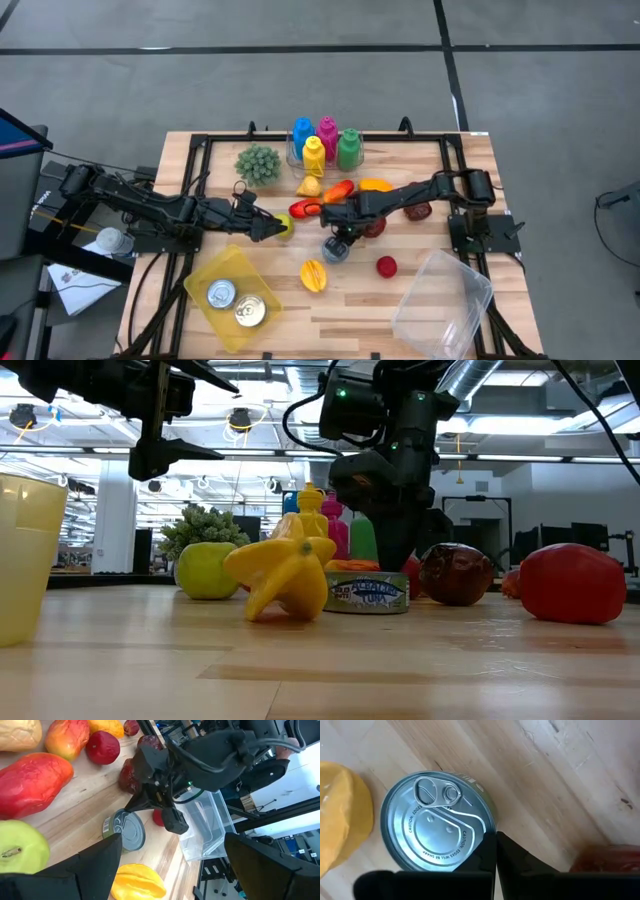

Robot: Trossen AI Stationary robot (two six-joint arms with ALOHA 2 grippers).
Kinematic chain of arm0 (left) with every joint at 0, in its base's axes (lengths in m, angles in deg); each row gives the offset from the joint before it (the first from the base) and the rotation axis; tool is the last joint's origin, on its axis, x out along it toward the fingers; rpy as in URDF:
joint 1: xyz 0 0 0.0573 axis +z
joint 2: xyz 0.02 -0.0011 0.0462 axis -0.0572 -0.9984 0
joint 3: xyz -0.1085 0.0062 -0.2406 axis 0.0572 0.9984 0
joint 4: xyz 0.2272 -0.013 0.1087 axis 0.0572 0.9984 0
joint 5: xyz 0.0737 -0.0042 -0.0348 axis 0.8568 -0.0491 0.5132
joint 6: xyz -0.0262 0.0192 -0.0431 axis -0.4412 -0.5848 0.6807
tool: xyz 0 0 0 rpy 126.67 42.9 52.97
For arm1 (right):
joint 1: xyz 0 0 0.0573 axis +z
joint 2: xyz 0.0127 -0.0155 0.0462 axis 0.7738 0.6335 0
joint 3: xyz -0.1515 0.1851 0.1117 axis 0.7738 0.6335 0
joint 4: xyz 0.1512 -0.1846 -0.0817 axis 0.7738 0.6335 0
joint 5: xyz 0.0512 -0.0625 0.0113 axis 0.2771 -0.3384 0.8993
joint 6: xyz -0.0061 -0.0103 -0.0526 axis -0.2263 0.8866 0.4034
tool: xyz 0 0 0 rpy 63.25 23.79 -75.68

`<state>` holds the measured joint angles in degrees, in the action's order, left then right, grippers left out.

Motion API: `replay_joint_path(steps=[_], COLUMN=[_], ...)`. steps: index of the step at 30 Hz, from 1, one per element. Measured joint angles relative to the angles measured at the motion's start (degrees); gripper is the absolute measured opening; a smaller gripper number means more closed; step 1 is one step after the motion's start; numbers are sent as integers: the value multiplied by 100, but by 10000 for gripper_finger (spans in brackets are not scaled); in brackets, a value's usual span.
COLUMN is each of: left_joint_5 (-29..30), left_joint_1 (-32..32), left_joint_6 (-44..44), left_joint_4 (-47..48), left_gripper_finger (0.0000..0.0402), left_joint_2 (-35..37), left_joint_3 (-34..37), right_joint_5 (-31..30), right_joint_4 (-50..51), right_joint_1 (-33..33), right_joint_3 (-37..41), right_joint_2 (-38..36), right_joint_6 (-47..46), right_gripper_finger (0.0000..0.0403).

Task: Pick & Place Food Item
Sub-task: Put the green tuna can into the yellow bin

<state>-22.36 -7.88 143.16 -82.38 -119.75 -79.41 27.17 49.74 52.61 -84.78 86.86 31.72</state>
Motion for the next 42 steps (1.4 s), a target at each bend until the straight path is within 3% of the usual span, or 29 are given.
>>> replay_joint_path(steps=[13,18,26,42], left_joint_5=[5,-12,-584,-606], left_joint_1=[0,0,-2,0], left_joint_6=[167,203,-49,-54], left_joint_4=[-1,-78,-1126,-1702], left_gripper_finger=[340,340,340,340], left_joint_2=[-201,-554,-1333,-2291], left_joint_3=[-7,-7,-9,-4], right_joint_5=[-238,-305,-345,-425], right_joint_4=[-25,-69,-301,-495], right_joint_1=[19,75,126,225], right_joint_3=[7,7,-8,-10], right_joint_2=[-271,-283,-573,-918], right_joint_6=[-78,-98,-161,-155], right_gripper_finger=[0,0,0,0])
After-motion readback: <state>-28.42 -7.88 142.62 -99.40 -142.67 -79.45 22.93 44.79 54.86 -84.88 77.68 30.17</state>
